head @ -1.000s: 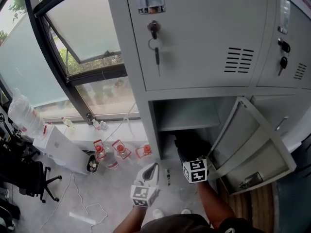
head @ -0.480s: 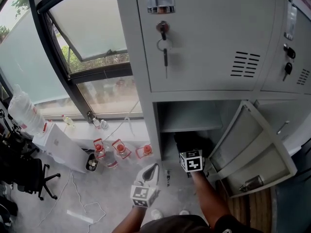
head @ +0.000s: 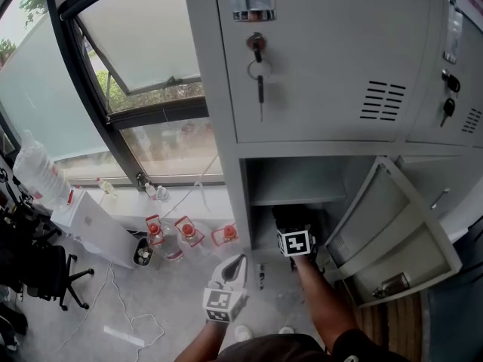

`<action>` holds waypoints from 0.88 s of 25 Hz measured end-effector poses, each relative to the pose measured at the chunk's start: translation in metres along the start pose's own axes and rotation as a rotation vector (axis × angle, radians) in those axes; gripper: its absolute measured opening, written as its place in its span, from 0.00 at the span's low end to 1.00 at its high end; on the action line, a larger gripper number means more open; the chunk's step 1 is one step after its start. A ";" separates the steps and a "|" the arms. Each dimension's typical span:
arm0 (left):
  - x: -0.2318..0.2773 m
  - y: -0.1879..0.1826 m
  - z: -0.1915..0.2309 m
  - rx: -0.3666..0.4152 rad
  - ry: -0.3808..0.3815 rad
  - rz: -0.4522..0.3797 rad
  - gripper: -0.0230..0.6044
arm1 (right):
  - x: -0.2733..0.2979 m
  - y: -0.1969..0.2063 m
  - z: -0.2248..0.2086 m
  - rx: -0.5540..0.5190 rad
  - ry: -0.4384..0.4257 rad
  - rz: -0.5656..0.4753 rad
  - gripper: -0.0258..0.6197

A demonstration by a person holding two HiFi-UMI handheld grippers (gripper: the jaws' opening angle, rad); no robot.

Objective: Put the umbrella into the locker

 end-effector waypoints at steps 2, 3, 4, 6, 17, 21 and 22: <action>0.000 0.000 0.001 0.000 -0.002 0.001 0.04 | 0.001 0.001 0.002 -0.007 0.003 0.026 0.42; 0.000 0.000 0.001 0.002 -0.002 0.002 0.04 | 0.002 0.000 0.003 -0.013 0.001 0.033 0.42; 0.000 0.001 0.001 0.002 -0.002 0.003 0.04 | 0.003 -0.001 0.004 -0.017 0.001 0.037 0.42; 0.001 0.001 0.000 0.000 -0.001 0.002 0.04 | 0.005 -0.001 0.003 -0.021 0.006 0.041 0.42; -0.001 -0.004 -0.005 0.004 0.012 -0.008 0.04 | 0.017 -0.011 0.006 -0.087 -0.011 -0.009 0.44; -0.003 -0.006 -0.005 0.001 0.010 -0.014 0.04 | 0.013 0.002 0.004 -0.043 -0.014 0.056 0.46; -0.004 -0.007 -0.005 0.001 0.010 -0.016 0.04 | 0.012 0.004 0.005 -0.036 -0.022 0.066 0.46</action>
Point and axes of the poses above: the fingertips, and each gripper's own axes: x forward along the fingers, z to its left, y out of its underside, the point moved 1 cm from there along -x, backward along the fingers, and after that the axes turned 15 degrees about x, right-handed, at the moved point
